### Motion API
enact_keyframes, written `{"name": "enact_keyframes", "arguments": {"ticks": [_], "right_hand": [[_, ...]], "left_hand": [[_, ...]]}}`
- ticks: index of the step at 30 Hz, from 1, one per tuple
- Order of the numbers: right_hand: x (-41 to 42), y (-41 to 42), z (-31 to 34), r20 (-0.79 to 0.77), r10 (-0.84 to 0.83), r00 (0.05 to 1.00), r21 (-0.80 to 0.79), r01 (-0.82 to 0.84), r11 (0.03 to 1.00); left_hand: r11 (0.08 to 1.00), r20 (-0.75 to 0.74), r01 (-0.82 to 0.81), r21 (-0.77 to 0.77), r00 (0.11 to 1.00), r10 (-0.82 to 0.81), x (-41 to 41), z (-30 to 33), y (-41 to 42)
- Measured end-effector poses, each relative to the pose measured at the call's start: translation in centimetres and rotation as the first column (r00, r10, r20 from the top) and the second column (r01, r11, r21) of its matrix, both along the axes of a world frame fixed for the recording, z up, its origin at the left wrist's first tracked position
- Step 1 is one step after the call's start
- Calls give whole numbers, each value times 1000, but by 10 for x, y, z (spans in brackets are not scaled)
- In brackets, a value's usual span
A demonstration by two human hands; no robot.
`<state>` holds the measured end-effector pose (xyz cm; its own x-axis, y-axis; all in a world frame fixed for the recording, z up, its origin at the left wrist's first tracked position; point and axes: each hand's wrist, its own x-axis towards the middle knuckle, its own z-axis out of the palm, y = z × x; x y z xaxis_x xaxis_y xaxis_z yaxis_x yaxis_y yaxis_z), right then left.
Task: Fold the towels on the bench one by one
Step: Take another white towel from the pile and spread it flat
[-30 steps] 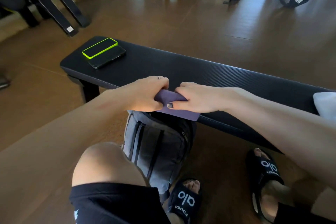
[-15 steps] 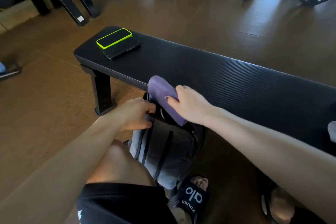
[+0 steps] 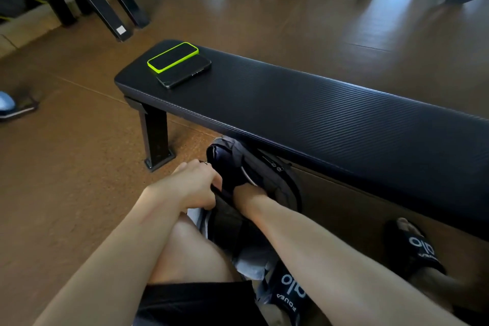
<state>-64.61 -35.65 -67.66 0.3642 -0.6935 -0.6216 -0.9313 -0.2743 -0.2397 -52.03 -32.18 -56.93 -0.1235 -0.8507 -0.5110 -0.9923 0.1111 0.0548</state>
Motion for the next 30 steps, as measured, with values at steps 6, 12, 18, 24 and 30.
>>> {"name": "enact_keyframes", "arguments": {"ticks": [6, 12, 18, 24, 30], "right_hand": [[-14, -15, 33, 69, 52, 996, 79, -57, 995], [-93, -37, 112, 293, 12, 956, -121, 25, 992], [-210, -44, 185, 449, -115, 886, -312, 276, 909], [-350, -37, 185, 221, -416, 882, -631, 455, 629], [-438, -3, 199, 225, -704, 673, -447, 714, 539]], "left_hand": [[995, -15, 14, -102, 1000, -16, -10, 5, -8], [969, -161, 38, -246, 984, -79, -43, 22, -38], [884, -240, 191, -427, 918, -315, -135, 65, -73], [821, -358, 366, -439, 767, -533, -261, 81, -94], [871, -601, 414, -264, 636, -484, -368, 47, -91]]}}
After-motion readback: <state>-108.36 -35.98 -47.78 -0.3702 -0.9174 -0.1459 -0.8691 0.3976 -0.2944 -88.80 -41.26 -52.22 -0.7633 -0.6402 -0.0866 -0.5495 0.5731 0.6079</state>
